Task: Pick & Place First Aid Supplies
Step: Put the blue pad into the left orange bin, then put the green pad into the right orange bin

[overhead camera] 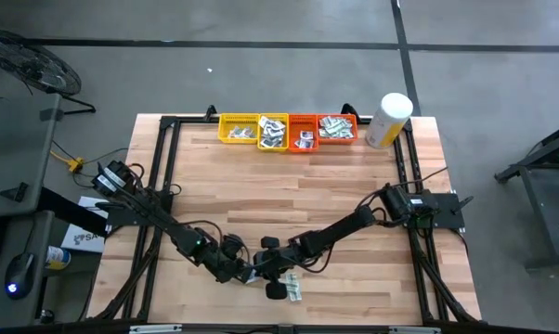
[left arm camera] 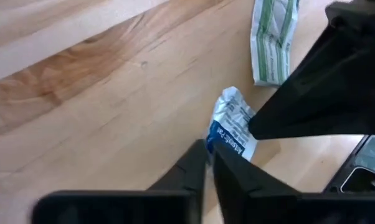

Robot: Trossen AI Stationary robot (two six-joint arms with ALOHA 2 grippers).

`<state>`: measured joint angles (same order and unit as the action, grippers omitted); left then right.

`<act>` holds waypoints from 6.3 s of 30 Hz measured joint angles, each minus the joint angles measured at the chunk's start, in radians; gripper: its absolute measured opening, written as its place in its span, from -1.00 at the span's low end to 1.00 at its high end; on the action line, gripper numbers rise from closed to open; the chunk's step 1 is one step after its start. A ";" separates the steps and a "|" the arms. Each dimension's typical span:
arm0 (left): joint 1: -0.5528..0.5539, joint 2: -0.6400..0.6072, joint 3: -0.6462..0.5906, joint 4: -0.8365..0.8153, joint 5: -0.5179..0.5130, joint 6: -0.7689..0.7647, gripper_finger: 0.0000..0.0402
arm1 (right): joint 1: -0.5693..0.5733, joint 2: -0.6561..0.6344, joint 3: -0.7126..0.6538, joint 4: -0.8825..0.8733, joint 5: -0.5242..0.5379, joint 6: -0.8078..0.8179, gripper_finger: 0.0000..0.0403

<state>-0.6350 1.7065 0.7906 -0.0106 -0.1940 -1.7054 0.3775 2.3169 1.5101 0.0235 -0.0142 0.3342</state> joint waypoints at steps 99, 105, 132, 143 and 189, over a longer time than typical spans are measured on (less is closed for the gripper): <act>0.460 -0.317 0.718 -0.676 -0.569 1.569 -0.41 | -0.366 -0.871 0.000 -0.770 0.375 -0.205 -1.00; 0.515 -0.392 0.719 -0.935 -0.550 1.525 -0.34 | -0.475 -0.868 0.000 -0.905 0.364 -0.213 -1.00; 0.781 -0.753 -0.073 -0.363 0.035 1.463 -0.37 | -0.970 -0.505 -0.008 -0.691 -0.004 -0.185 -1.00; 0.861 -0.756 -0.222 -0.182 0.230 1.453 -0.37 | -0.981 -0.385 -0.008 -0.652 0.014 -0.066 -0.99; 0.882 -0.731 -0.244 -0.174 0.342 1.294 -0.37 | -0.417 -0.489 -0.008 -0.707 0.047 -0.074 -0.37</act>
<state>0.2470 0.9752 0.5465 -0.1847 0.1478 -0.4116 -0.0391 1.8275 1.5021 -0.6840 0.0326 0.2598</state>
